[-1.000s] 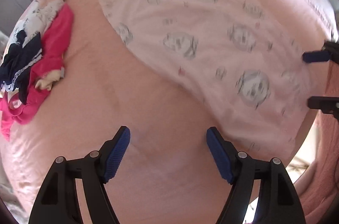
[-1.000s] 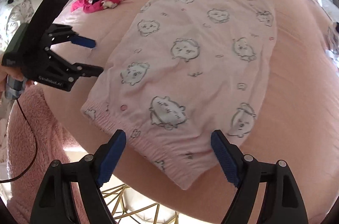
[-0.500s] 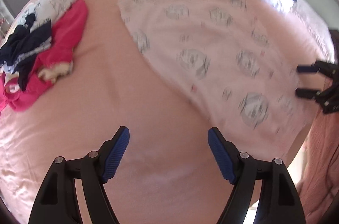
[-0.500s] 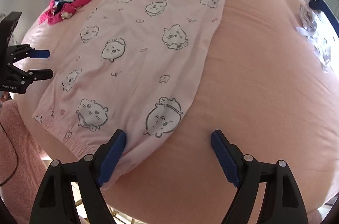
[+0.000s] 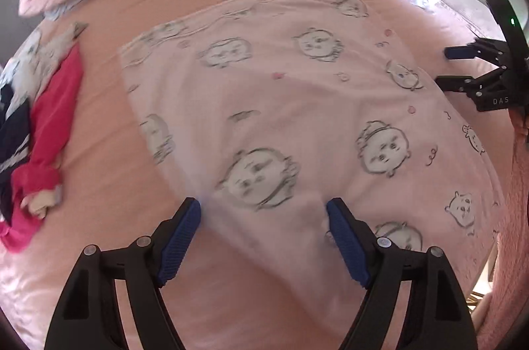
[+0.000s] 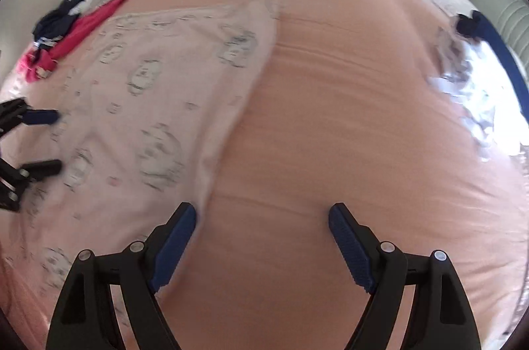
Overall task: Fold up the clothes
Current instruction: 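Sweep both open grippers across the pink pants to flatten them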
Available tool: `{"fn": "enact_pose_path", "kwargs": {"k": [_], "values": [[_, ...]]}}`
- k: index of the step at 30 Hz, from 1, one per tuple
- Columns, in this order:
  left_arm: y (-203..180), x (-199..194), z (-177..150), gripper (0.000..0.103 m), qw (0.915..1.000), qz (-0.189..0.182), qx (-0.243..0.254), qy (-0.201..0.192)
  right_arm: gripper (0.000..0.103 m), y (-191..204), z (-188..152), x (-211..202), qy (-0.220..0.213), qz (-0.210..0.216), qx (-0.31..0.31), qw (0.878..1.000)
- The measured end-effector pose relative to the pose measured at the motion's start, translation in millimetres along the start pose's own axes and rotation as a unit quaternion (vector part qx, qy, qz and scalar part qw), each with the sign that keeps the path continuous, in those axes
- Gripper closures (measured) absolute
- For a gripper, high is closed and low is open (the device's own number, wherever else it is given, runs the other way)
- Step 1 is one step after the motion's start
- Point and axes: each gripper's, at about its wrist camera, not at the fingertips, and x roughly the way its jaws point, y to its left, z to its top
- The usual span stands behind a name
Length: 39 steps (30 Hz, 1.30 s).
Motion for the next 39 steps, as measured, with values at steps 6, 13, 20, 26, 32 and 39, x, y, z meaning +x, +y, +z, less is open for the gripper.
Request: {"fn": "enact_pose_path", "kwargs": {"k": [6,13,20,26,32,39], "values": [[-23,-11,42,0.025,0.9965,-0.027,-0.008,-0.079,0.020,-8,19,-9,-0.037,0.054,0.037,0.997],[-42,26,40,0.017,0.9992,0.021,0.029,-0.017,0.017,10,17,10,-0.027,0.031,-0.024,0.999],[-34,-1,24,0.017,0.9992,0.018,-0.024,-0.026,0.038,-56,-9,-11,-0.016,0.134,0.123,0.983],[-52,-15,13,0.017,0.9977,0.004,-0.040,-0.055,0.045,-17,-3,-9,-0.015,0.173,0.104,0.979],[-38,5,-16,0.015,0.9987,0.050,-0.008,-0.007,0.045,26,-27,-18,-0.005,0.088,-0.024,0.996],[-38,-29,-21,0.016,0.9980,0.003,-0.014,-0.061,0.039,7,-48,-49,-0.010,0.047,-0.022,0.999]]}}
